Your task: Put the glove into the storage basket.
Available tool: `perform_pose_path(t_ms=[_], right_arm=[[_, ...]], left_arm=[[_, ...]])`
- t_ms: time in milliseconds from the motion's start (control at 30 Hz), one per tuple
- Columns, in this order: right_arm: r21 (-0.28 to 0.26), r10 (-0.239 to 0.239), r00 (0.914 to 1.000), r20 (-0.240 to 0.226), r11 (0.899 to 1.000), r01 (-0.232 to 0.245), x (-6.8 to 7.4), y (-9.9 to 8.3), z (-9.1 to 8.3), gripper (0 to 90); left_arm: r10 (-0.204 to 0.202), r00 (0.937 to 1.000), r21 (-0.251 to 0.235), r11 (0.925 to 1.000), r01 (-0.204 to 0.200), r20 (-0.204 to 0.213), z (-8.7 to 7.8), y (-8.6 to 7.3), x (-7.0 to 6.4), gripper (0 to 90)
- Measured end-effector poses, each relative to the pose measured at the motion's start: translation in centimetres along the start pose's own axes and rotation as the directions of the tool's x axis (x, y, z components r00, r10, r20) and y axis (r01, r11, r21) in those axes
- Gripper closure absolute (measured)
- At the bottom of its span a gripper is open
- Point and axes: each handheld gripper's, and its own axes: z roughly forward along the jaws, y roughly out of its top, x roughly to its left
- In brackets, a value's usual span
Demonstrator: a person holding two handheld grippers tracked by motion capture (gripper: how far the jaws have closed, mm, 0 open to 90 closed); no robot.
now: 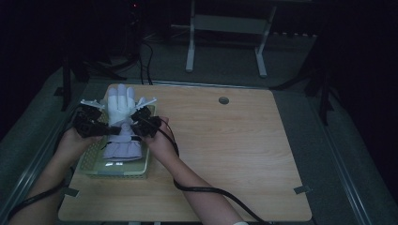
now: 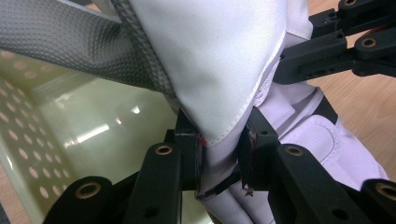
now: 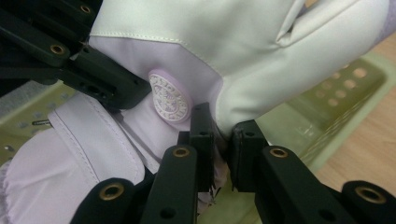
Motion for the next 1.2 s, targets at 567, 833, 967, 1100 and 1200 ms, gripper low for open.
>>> perform_pose_path(t_ms=[567,833,967,1100,1200], right_arm=[[0.138,0.029,0.9993,0.026,0.99,-0.032,0.7,-2.9,3.6,76.3],[0.137,0.039,0.9992,0.012,0.99,-0.04,0.6,-2.8,3.5,60.1],[0.115,0.048,0.9988,0.013,0.992,-0.049,0.2,-2.7,3.0,53.5],[0.072,0.041,0.9991,-0.006,0.997,-0.041,-0.5,-2.5,1.8,49.4],[0.024,0.05,0.9983,-0.031,0.999,-0.049,-1.3,-2.6,0.8,42.7]], left_arm=[[-0.064,0.9978,0.113,0.9915,0.065,-0.015,4.1,-3.2,0.9,62.7],[-0.072,0.9924,0.19,0.9776,0.09,-0.1,5.5,-2.8,0.5,49.1],[-0.049,0.9903,0.207,0.9755,0.075,-0.13,5.6,-2.6,0.2,47.5],[-0.017,0.9874,0.192,0.9803,0.047,-0.157,5.4,-2.3,-0.3,38.3],[-0.019,0.9867,0.12,0.992,0.039,-0.162,4.3,-2.3,-0.2,28.6]])
